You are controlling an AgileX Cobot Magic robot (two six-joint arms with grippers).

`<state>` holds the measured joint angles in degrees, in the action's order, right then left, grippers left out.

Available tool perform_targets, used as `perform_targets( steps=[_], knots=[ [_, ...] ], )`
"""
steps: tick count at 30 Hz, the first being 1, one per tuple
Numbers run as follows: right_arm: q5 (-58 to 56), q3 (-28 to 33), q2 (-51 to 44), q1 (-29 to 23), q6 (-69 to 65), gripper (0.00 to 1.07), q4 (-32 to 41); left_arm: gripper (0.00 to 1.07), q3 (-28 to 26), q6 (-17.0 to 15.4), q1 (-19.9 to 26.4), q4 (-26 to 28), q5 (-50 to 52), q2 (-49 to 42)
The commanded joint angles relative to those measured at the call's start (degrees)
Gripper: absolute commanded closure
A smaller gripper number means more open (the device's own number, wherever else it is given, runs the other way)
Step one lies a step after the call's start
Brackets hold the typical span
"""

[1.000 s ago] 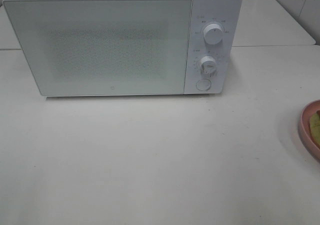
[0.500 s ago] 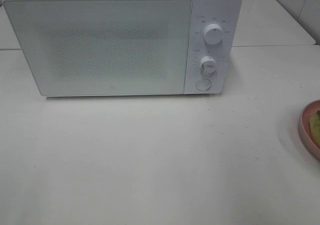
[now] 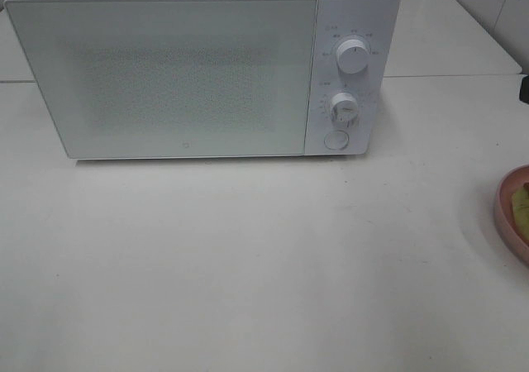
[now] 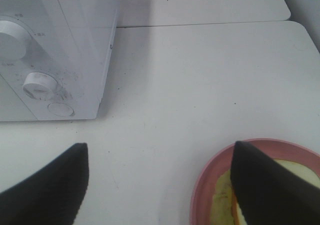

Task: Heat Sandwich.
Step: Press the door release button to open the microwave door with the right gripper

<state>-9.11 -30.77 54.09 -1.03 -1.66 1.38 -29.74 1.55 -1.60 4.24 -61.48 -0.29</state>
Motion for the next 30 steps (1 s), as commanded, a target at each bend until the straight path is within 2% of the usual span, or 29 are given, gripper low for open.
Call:
perform_targets(
  steps=[1,8,13,15,17,20,21,25,30],
  knots=[
    [3.8,0.0,2.9,0.4,-0.3,0.32,0.1,0.09,0.1,-0.1,0.3,0.1,0.2,-1.3],
    [13.0,0.5,10.8,0.2,-0.3,0.32,0.1,0.09,0.1,-0.1,0.3,0.1,0.2,-1.3],
    [26.0,4.0,14.8,-4.0,-0.2,0.32,0.1,0.09,0.1,-0.1,0.3,0.1,0.2,-1.3],
    [33.5,6.6,17.1,-7.3,0.3,0.32,1.0,0.09,0.1,-0.1,0.3,0.1,0.2,-1.3],
    [35.4,7.2,17.8,-8.1,0.9,0.32,2.2,0.09,0.1,-0.1,0.3,0.1,0.2,-1.3],
    [42.9,9.3,21.1,-12.5,5.4,0.32,9.3,0.09,0.1,-0.1,0.3,0.1,0.2,-1.3],
    [42.9,9.3,21.1,-12.5,5.4,0.32,9.3,0.09,0.1,-0.1,0.3,0.1,0.2,-1.3],
    [53.9,12.0,24.9,-18.9,12.4,0.32,16.0,0.09,0.1,-0.1,0.3,0.1,0.2,-1.3],
    [61.7,13.2,28.1,-23.7,15.0,0.32,22.1,0.09,0.1,-0.1,0.3,0.1,0.2,-1.3]
  ],
)
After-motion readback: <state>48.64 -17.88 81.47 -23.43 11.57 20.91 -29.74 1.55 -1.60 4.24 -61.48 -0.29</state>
